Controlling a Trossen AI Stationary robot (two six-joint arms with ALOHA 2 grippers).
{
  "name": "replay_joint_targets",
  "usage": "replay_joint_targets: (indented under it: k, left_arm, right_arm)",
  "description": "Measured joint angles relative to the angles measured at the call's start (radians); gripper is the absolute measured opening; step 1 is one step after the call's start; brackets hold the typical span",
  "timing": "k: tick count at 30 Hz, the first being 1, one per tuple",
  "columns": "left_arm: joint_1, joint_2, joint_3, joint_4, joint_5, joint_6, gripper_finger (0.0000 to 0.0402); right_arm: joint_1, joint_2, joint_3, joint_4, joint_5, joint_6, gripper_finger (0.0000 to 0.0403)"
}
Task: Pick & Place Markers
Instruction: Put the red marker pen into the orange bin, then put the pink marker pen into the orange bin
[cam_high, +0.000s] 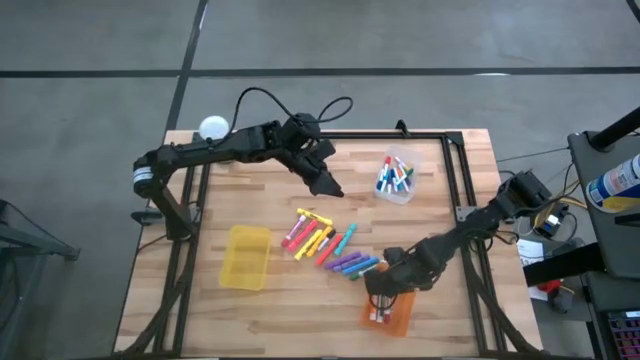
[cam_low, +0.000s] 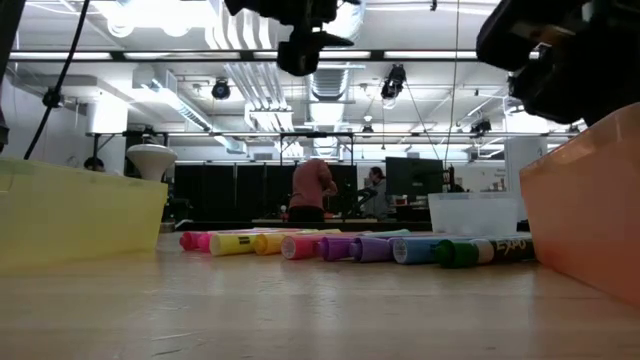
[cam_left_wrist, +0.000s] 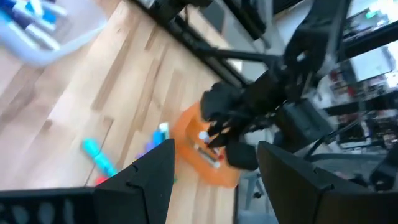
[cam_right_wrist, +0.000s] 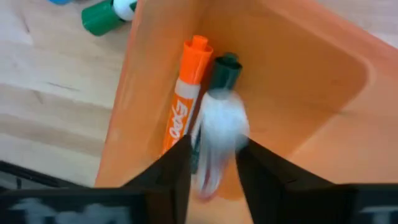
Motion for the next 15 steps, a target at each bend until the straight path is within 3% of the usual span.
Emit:
replay_joint_targets:
  k: [7, 15]
  left_arm:
    - [0.0, 0.0, -0.039, -0.201, -0.144, 0.084, 0.022]
    - [-0.003, 0.0, -0.227, -0.264, -0.269, 0.038, 0.022]
  right_arm:
    - [0.0, -0.048, 0.012, 0.0, 0.0, -0.055, 0.0205]
    - [-0.004, -0.161, 0.025, -0.004, 0.002, -0.12, 0.0226]
